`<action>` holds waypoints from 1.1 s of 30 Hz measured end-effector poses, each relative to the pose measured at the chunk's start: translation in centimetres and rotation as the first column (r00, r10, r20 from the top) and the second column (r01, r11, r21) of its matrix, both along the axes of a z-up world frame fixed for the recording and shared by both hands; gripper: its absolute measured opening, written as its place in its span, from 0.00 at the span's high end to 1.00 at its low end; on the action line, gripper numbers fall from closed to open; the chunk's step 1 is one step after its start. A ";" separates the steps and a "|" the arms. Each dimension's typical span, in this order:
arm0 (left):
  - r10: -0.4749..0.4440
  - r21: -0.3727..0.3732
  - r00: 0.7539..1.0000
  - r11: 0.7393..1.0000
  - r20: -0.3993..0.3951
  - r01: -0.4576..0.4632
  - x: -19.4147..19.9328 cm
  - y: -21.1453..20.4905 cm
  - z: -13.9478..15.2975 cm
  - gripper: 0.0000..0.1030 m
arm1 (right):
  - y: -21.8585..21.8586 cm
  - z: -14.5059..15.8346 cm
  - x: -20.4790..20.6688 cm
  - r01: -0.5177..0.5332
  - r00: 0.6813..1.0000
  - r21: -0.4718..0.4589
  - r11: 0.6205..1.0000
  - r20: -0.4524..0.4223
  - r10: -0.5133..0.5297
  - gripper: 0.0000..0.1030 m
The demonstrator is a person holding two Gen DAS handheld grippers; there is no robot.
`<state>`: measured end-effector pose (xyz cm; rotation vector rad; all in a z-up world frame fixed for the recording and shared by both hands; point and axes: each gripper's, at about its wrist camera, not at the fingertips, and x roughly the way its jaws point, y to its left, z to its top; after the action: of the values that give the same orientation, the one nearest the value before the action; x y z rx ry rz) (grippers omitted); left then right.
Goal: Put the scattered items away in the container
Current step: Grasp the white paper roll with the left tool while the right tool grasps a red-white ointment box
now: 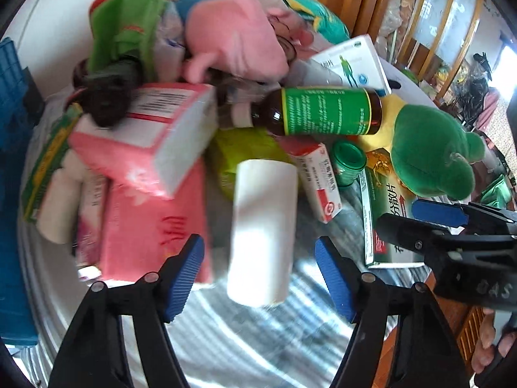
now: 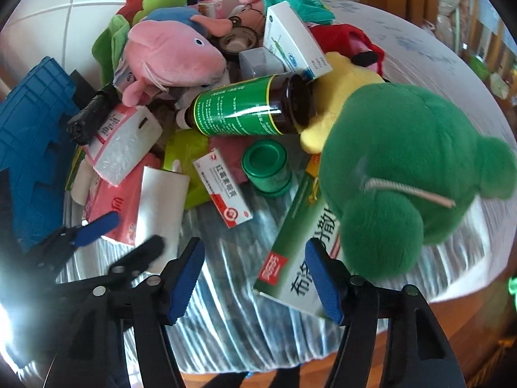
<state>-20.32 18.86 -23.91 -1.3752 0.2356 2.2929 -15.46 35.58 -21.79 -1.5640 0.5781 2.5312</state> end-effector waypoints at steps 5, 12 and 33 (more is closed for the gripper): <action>0.032 -0.029 0.999 0.999 0.017 -0.031 -1.0 0.6 -1.8 0.35 | -0.2 -0.8 -1.7 -0.058 0.998 -0.013 0.998 -0.003 0.058 0.36; 0.025 -0.051 1.000 0.998 -0.019 -0.026 -1.0 0.8 -1.9 0.41 | -1.1 -2.5 -3.8 -0.105 0.994 -0.038 0.994 -0.003 0.105 0.36; 0.067 -0.018 0.998 0.998 -0.012 -0.067 -0.9 0.0 -2.7 0.56 | -2.9 -3.5 -6.0 -0.152 0.988 -0.024 0.988 -0.033 0.152 0.75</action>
<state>-21.21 18.91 -26.65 -1.3990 0.2174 2.3597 -21.44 32.70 -25.30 -1.6402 0.5156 2.6726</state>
